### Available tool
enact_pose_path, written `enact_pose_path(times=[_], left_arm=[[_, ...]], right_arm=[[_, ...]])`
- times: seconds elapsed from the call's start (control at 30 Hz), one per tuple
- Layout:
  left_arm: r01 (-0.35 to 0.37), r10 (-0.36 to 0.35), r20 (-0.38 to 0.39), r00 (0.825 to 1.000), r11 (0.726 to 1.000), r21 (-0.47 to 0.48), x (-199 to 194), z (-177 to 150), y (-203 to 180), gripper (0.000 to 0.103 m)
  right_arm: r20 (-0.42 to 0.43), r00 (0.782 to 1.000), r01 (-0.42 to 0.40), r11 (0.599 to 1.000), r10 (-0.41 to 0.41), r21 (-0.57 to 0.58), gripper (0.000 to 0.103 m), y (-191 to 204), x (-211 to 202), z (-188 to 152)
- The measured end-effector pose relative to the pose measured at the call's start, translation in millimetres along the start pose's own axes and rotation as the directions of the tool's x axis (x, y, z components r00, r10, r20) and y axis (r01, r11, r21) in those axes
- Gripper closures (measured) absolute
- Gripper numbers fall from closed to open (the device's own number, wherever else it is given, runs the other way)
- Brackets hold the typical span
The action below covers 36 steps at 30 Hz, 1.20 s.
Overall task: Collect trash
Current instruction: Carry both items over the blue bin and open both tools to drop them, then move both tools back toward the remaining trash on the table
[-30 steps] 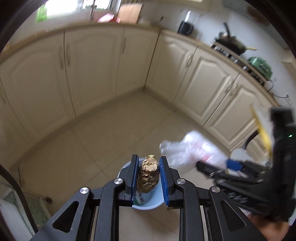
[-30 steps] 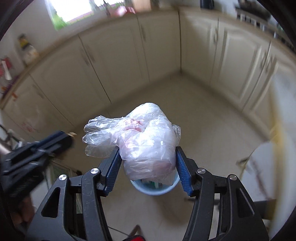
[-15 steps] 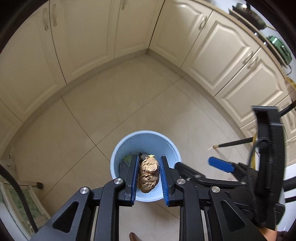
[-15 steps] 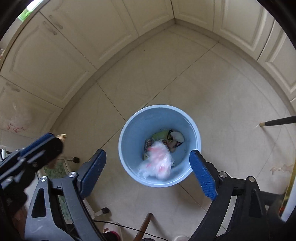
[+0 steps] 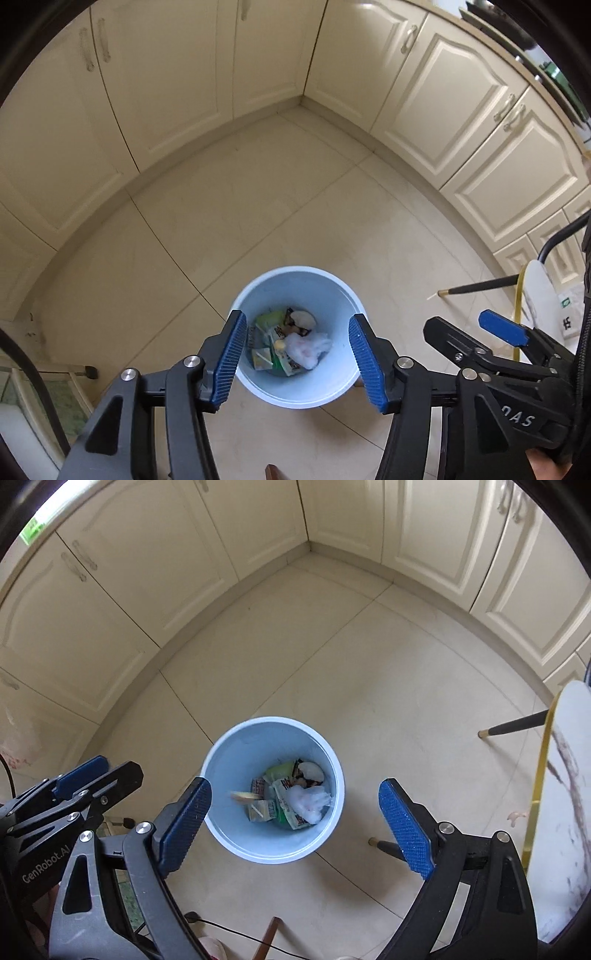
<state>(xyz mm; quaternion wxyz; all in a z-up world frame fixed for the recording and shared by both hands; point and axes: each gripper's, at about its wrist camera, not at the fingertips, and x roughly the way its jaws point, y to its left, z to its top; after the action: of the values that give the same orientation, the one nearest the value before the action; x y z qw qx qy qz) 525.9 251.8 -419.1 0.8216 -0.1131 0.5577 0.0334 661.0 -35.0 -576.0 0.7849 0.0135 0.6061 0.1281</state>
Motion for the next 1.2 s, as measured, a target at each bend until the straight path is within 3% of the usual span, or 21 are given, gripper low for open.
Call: enact_pose_path(times=[0.23, 0.47, 0.57, 0.67, 0.73, 0.77, 0.83, 0.9, 0.93, 1.07, 1.2], left_arm=[[-0.132, 0.132, 0.097, 0.986, 0.991, -0.006, -71, -10, 9, 0.044], [-0.184, 0.189, 0.304, 0.934, 0.982, -0.044, -178, -44, 6, 0.038], [-0.197, 0.202, 0.413, 0.888, 0.979, -0.055, -229, -65, -10, 0.032], [-0.187, 0.186, 0.536, 0.824, 0.981, -0.053, -282, -88, -39, 0.019], [-0.185, 0.181, 0.612, 0.770, 0.981, -0.057, -311, -108, -60, 0.009], [-0.177, 0.173, 0.658, 0.733, 0.982, -0.061, -330, -120, -69, 0.007], [-0.156, 0.147, 0.702, 0.697, 0.986, -0.051, -347, -135, -82, 0.003], [-0.129, 0.105, 0.749, 0.654, 0.991, -0.027, -369, -156, -102, 0.002], [-0.121, 0.092, 0.762, 0.641, 0.993, -0.018, -371, -166, -110, 0.001], [-0.098, 0.028, 0.815, 0.579, 0.995, 0.035, -395, -212, -130, 0.001], [-0.086, -0.040, 0.857, 0.514, 0.992, 0.097, -407, -269, -139, 0.001]], right_arm=[[0.069, 0.996, -0.054, 0.998, 0.056, -0.033, 0.011, 26, -49, -10], [0.215, 0.968, -0.109, 0.987, 0.133, -0.120, 0.008, 65, -151, -30], [0.287, 0.945, -0.109, 0.979, 0.156, -0.174, 0.002, 83, -202, -46], [0.365, 0.916, -0.090, 0.973, 0.165, -0.213, 0.002, 93, -251, -64], [0.427, 0.890, -0.065, 0.971, 0.161, -0.230, 0.000, 96, -291, -80], [0.463, 0.871, -0.054, 0.970, 0.162, -0.237, 0.000, 96, -315, -89], [0.513, 0.843, -0.038, 0.970, 0.161, -0.241, 0.000, 96, -350, -102], [0.584, 0.799, -0.004, 0.972, 0.144, -0.234, 0.000, 97, -396, -123], [0.603, 0.786, 0.007, 0.973, 0.137, -0.231, 0.000, 96, -409, -128], [0.729, 0.682, 0.116, 0.977, 0.055, -0.181, 0.000, 88, -485, -166], [0.799, 0.601, 0.177, 0.976, -0.004, -0.128, 0.000, 88, -536, -202]])
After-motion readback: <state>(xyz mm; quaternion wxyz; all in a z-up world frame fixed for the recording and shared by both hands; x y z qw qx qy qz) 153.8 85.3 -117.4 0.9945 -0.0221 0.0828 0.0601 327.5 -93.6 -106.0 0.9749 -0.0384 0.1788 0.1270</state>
